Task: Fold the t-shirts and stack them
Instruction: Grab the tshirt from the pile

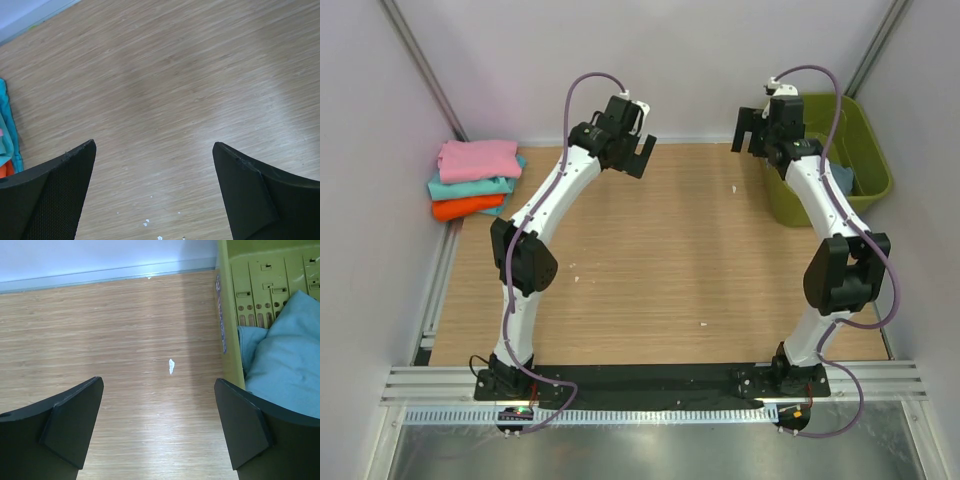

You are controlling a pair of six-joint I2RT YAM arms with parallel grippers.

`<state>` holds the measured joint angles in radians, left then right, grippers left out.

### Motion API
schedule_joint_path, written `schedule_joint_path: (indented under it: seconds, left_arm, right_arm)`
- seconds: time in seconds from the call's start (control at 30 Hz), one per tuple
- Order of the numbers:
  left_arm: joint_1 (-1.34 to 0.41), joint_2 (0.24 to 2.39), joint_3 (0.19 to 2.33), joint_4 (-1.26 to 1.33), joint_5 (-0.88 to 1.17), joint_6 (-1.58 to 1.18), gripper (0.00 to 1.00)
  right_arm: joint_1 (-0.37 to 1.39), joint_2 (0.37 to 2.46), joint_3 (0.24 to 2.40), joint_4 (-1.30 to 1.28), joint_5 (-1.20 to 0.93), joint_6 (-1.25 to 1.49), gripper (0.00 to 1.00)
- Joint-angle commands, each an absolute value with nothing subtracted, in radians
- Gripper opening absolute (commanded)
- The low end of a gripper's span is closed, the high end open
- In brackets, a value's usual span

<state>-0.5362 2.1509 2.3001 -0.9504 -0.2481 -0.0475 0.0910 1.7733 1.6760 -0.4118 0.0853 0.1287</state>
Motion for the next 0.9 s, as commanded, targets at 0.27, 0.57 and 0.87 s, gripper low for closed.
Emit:
schedule_joint_path:
  seconds: [0.27, 0.57, 0.87]
  left_arm:
    - [-0.549, 2.086, 2.286, -0.965, -0.238, 0.055, 0.99]
    - [-0.541, 2.063, 2.178, -0.996, -0.166, 0.092, 0.85]
    - [-0.508, 2.062, 2.178, -1.049, 0.044, 0.074, 0.83]
  right_arm:
    - [0.019, 1.854, 1.969, -0.486, 0.141, 0.054, 0.97]
    - [-0.181, 2.025, 2.100, -0.581, -0.041, 0.090, 0.94]
    - [-0.261, 2.111, 2.011, -0.583, -0.089, 0.074, 0.92]
